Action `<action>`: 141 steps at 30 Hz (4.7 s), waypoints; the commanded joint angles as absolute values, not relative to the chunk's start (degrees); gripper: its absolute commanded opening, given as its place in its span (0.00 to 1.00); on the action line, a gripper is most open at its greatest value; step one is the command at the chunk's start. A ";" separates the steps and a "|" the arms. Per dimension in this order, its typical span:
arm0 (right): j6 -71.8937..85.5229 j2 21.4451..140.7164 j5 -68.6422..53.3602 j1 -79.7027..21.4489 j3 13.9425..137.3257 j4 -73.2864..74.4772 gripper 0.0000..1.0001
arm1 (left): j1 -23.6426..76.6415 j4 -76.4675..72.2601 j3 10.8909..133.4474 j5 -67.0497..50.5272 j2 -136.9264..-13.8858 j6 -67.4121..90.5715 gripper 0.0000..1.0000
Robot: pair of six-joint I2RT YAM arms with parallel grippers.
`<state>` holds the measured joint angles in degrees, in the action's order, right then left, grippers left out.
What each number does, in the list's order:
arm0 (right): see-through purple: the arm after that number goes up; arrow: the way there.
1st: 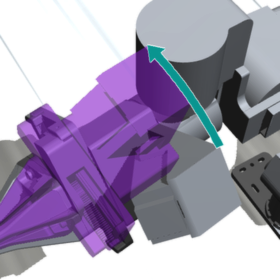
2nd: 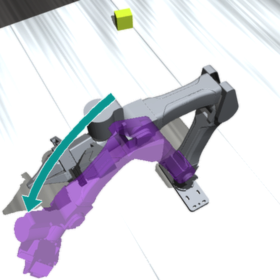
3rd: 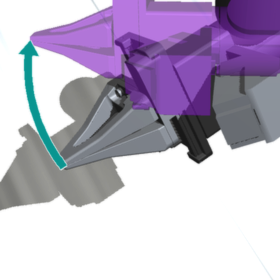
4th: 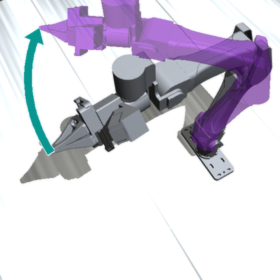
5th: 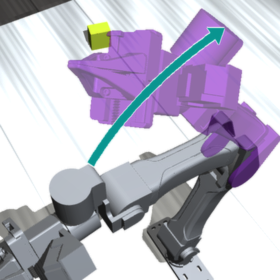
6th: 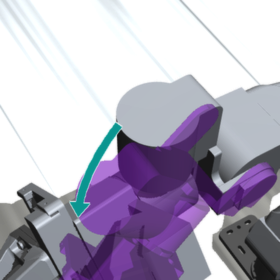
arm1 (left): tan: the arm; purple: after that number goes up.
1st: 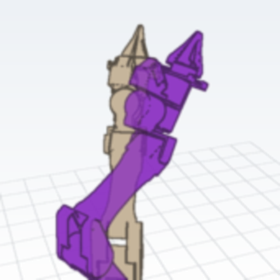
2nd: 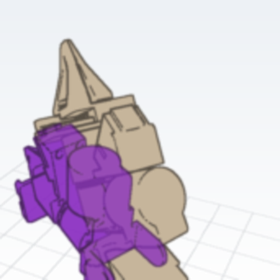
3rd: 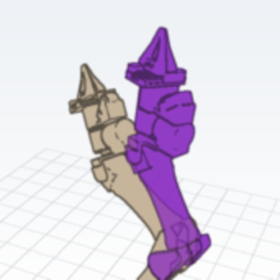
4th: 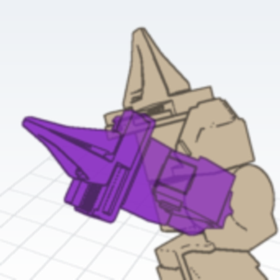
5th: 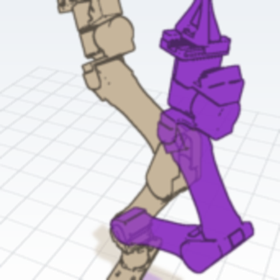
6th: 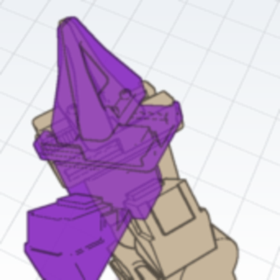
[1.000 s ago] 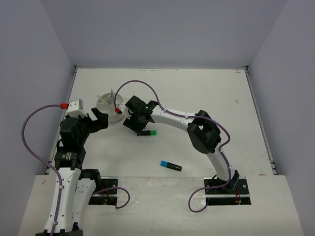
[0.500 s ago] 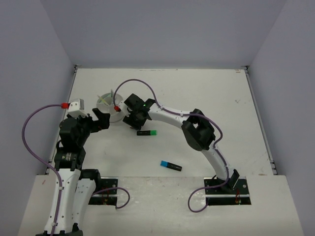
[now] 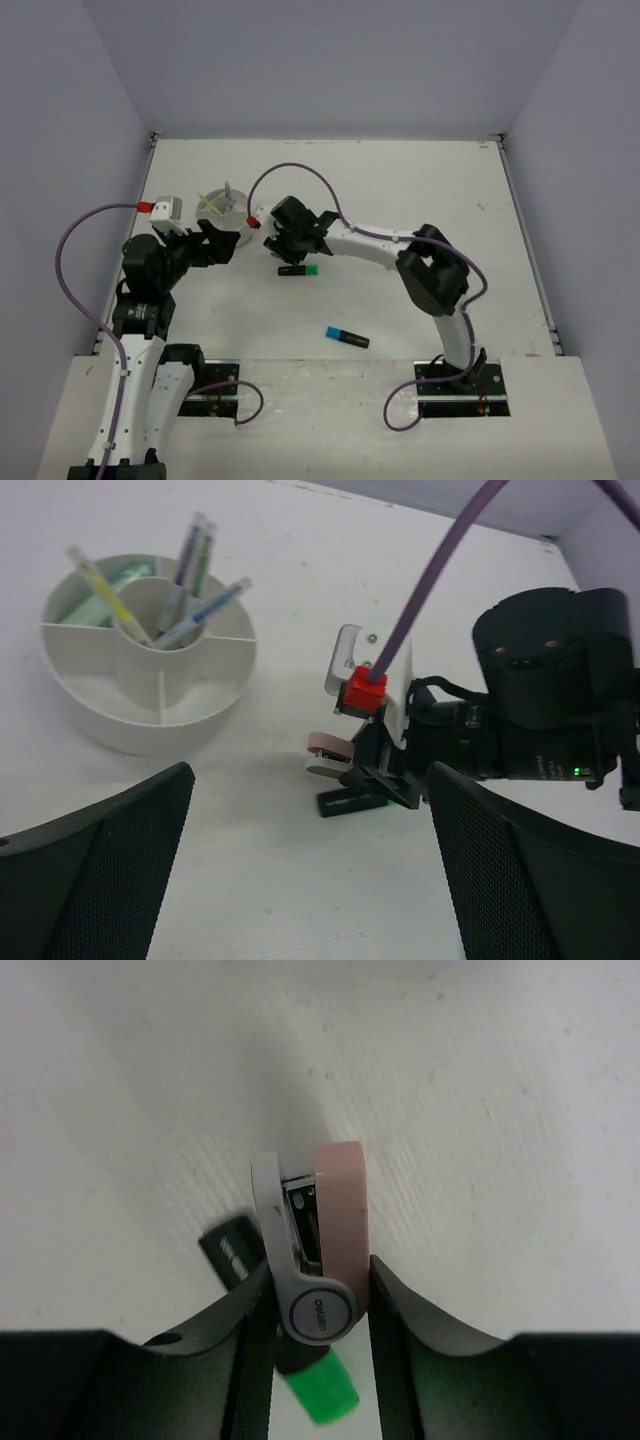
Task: Sort the stationery into containers
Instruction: Pick up the stationery from the center of the board, then place the stationery in the storage box, then pick up the stationery from the center of the board.
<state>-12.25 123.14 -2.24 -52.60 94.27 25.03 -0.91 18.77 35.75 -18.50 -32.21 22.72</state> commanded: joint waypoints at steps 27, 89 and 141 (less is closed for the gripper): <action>2.77 78.55 6.24 -63.71 62.82 -11.95 0.05 | 11.54 -18.95 33.31 -37.12 -43.48 43.18 0.00; 20.21 61.13 8.00 -38.33 48.33 20.00 0.99 | 25.09 15.12 79.45 28.39 -90.79 26.28 0.87; 13.09 72.17 -9.96 -49.56 57.88 6.39 0.00 | 27.02 -16.83 38.14 -30.56 -57.61 43.94 0.78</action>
<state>11.18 72.95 -6.51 -49.81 59.32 13.39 26.65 -7.73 37.60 -28.84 -58.07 40.50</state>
